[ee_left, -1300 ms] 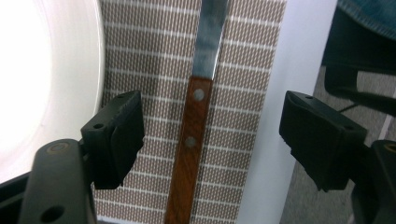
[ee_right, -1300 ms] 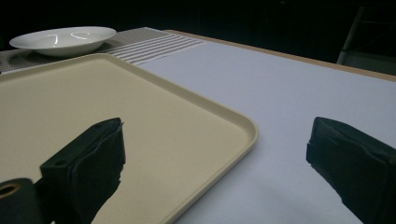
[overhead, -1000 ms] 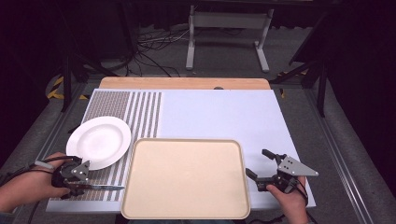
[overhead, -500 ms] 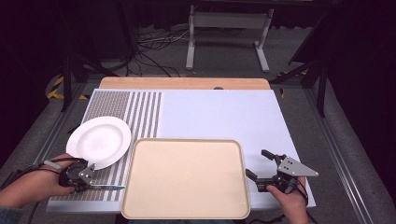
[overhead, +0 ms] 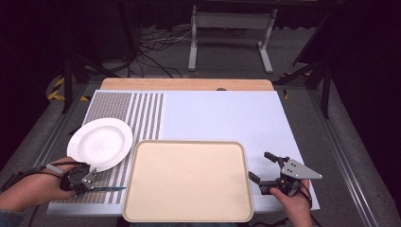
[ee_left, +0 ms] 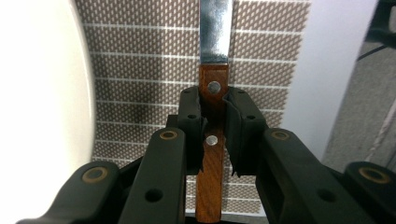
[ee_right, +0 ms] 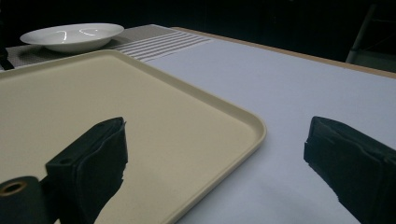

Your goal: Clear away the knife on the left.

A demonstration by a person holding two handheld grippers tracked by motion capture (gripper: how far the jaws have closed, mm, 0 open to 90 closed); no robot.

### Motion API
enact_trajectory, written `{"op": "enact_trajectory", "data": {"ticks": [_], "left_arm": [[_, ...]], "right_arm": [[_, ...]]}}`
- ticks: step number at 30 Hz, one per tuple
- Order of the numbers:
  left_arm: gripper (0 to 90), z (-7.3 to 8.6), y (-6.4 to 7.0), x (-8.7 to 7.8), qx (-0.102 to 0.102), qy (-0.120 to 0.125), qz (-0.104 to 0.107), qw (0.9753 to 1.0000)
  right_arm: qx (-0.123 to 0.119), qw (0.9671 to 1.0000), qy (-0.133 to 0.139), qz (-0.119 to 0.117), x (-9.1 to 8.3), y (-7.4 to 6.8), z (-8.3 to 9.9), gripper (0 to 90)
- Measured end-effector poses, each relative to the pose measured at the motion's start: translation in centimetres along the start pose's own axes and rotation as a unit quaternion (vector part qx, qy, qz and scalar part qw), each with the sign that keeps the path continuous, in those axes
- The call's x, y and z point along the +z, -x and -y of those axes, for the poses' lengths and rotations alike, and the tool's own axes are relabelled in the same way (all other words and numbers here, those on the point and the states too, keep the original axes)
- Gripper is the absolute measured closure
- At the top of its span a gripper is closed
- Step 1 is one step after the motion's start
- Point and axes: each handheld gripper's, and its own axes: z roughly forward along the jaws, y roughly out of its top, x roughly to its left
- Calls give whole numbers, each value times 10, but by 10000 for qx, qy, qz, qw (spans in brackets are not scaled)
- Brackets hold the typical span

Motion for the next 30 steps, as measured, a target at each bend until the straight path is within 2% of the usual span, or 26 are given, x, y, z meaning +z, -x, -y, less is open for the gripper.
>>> {"op": "enact_trajectory", "data": {"ticks": [3, 4, 5, 6, 9, 11, 12, 13, 15, 16, 17, 18, 19, 20, 21, 22, 23, 24, 25, 26, 27, 28, 30], "left_arm": [[779, 2, -1, -7, -45, 17, -80, 10000], [779, 4, -3, -10, -40, 89, -17, 10000], [779, 5, -2, -14, -95, 37, -108, 9999], [779, 5, -2, -14, -95, 37, -108, 9999], [779, 10, -4, -24, -480, 243, -7, 9986], [779, 12, -4, -29, -737, 373, 21, 9966], [779, 13, -5, -31, -915, 469, 115, 9946], [779, 14, -5, -34, -1211, 589, 167, 9907], [779, 16, -6, -37, -1522, 732, 282, 9852], [779, 16, -6, -38, -1711, 725, 236, 9823], [779, 16, -6, -38, -1711, 725, 236, 9823], [779, 15, -6, -38, -1816, 757, 301, 9800], [779, 15, -6, -39, -1981, 853, 285, 9760], [779, 14, -6, -40, -2040, 884, 353, 9743], [779, 14, -5, -41, -2232, 938, 317, 9697], [778, 14, -6, -42, -2459, 1012, 354, 9633], [778, 14, -6, -42, -2459, 1012, 354, 9633], [778, 13, -5, -45, -2770, 1041, 285, 9548], [778, 13, -5, -45, -2770, 1041, 285, 9548], [778, 13, -5, -47, -2921, 1060, 261, 9501], [778, 12, -4, -48, -2991, 1135, 272, 9471], [778, 12, -3, -50, -3144, 1255, 266, 9406], [778, 10, -1, -53, -3309, 1372, 265, 9333]], "right_arm": [[-8, 10000, 5, -13, 0, 0, 0, 68], [-7, 10000, 8, -17, 0, 0, 0, 68], [-7, 10000, 11, -16, 0, 0, 0, 69], [-8, 10000, 8, -11, 0, 0, 0, 71], [-16, 10000, 18, -15, 0, 0, 0, 75], [-20, 10000, 28, -8, 0, 0, 0, 77], [-20, 10000, 29, -8, -1, 0, -1, 77], [-18, 10000, 30, -9, -1, 0, -1, 77], [-20, 10000, 39, -18, -1, 0, -1, 77], [-25, 10000, 31, -7, -1, 0, 0, 79], [-25, 10000, 32, -4, -1, 0, 0, 79], [-21, 10000, 38, -3, -1, 0, 0, 80], [-17, 10000, 39, 2, -1, 0, 0, 80], [-17, 10000, 33, 18, -1, 0, 0, 80], [-14, 10000, 31, 15, -1, 0, 0, 79], [-13, 10000, 27, 16, -1, 0, 0, 79], [-13, 10000, 27, 16, -1, 0, 0, 79], [-12, 10000, 26, 14, -1, 0, 0, 80], [-12, 10000, 26, 14, -1, 0, 0, 80], [-13, 10000, 24, 8, -1, 0, 0, 79], [-9, 10000, 27, 18, -1, 0, 0, 80], [0, 10000, 22, 23, -1, 0, 0, 81], [8, 10000, 19, 31, -1, 1, 0, 82]]}}
